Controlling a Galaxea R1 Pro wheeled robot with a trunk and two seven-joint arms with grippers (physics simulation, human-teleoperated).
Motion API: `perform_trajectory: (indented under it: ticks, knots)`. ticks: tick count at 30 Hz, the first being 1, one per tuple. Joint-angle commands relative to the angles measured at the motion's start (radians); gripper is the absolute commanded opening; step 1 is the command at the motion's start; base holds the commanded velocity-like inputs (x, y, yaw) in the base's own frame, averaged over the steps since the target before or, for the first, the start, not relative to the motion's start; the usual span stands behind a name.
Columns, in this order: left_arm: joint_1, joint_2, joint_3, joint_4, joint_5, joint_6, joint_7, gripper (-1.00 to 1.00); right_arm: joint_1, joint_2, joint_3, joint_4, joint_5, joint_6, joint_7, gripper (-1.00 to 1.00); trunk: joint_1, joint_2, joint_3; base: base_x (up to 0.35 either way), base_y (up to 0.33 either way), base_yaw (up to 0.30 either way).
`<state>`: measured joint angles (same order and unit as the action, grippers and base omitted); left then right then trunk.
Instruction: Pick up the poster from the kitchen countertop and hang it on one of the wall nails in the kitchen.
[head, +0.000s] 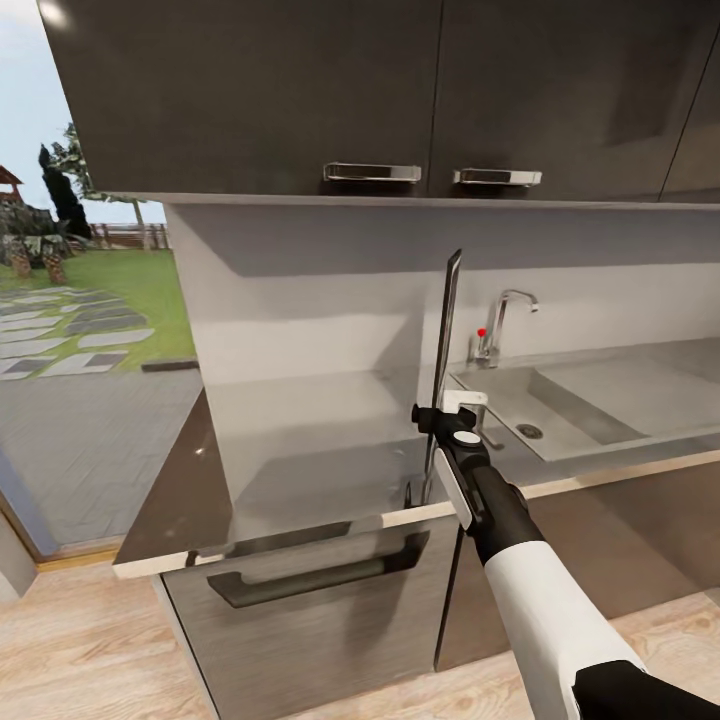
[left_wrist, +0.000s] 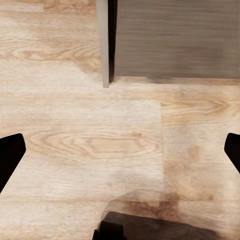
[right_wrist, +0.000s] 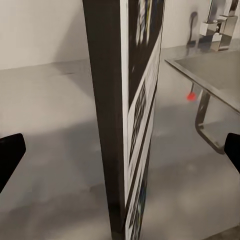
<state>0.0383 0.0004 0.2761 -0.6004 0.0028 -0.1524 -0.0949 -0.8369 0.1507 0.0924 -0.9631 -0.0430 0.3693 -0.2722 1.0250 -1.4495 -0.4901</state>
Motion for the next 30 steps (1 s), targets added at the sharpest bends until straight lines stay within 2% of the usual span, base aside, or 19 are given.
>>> perform_trajectory:
  ticks: [1,20,30]
  knots:
    - [0.000,-0.001,0.005,-0.001,0.000,-0.001,-0.008,1.00,-0.001,0.000,0.003,-0.001,-0.005,0.005,-0.007,1.00,0.000,-0.001,-0.001,0.001,-0.001,0.000]
    - [0.000,-0.001,0.005,-0.001,0.000,-0.001,-0.008,1.00,0.000,0.000,0.003,0.000,-0.005,0.005,-0.007,1.00,0.000,-0.001,-0.001,0.055,0.000,0.000]
    - [0.000,0.000,0.005,-0.001,0.000,-0.001,-0.008,1.00,0.000,0.000,0.003,0.040,-0.005,-0.064,-0.007,1.00,0.000,-0.001,-0.001,0.003,0.000,0.000]
